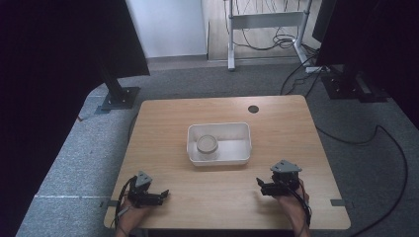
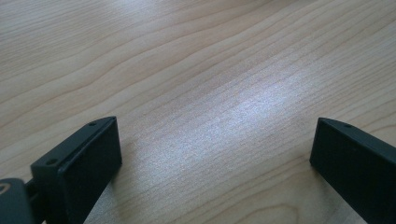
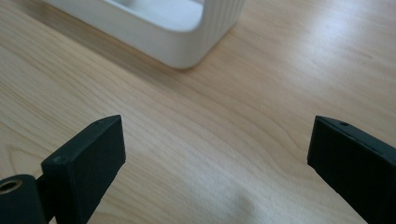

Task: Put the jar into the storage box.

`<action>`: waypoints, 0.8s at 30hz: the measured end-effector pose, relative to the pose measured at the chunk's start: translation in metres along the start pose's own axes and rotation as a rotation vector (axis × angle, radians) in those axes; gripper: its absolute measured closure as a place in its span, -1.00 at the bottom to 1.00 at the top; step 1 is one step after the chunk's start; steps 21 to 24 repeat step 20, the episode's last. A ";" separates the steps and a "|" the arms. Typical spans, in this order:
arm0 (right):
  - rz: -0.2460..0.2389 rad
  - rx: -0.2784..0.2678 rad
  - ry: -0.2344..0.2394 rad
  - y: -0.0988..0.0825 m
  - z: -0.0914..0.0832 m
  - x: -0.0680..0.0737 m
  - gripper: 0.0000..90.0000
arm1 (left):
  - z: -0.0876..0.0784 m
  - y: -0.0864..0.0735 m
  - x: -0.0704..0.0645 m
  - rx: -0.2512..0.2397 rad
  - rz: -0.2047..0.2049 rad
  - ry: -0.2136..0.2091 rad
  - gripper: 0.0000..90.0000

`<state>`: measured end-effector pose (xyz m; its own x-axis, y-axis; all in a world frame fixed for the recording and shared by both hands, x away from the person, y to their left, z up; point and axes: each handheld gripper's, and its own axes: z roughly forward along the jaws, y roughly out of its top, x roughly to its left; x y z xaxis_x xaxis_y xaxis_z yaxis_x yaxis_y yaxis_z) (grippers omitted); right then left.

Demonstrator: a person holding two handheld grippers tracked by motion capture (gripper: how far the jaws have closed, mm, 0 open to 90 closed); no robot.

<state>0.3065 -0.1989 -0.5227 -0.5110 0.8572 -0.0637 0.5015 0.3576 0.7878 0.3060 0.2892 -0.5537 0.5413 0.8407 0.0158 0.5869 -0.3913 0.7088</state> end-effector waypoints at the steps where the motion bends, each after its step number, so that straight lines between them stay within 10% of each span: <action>1: 0.003 0.005 -0.004 -0.003 0.000 -0.001 -0.91 | 0.000 0.000 0.000 0.000 -0.001 0.001 -0.96; 24: 0.064 0.086 -0.037 -0.042 0.003 -0.012 -0.92 | 0.000 0.000 0.000 0.000 -0.002 0.001 -0.96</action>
